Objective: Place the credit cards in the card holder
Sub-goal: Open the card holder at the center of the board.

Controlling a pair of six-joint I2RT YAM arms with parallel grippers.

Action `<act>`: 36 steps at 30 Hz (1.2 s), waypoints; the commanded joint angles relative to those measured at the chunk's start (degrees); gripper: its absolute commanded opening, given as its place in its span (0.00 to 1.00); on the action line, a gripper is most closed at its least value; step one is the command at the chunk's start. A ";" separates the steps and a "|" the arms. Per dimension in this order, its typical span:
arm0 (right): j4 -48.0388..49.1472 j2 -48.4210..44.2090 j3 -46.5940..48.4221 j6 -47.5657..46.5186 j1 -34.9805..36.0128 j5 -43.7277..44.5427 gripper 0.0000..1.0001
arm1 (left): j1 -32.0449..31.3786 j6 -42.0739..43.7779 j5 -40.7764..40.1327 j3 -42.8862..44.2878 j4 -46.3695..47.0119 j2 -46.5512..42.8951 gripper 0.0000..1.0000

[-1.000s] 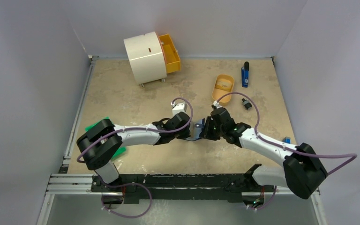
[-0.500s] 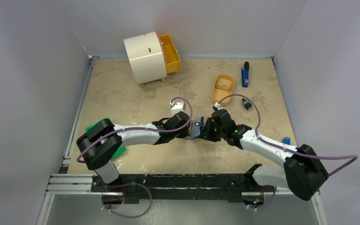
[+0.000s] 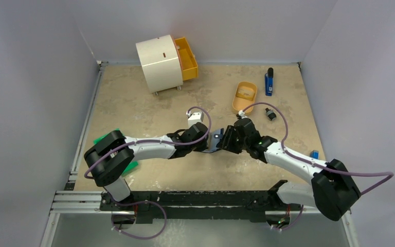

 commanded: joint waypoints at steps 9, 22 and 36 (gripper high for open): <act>1.72 6.76 2.95 2.01 -2.08 0.12 0.33 | 0.28 -0.20 -0.79 -1.25 -0.36 -0.46 0.00; 3.64 11.25 4.86 1.29 -2.04 -2.52 0.15 | 0.36 -0.23 -0.80 -1.27 -0.64 -0.96 0.00; 3.64 10.65 5.38 1.11 -2.05 -2.76 0.02 | 0.34 3.86 -7.07 -1.98 -5.35 -16.14 0.47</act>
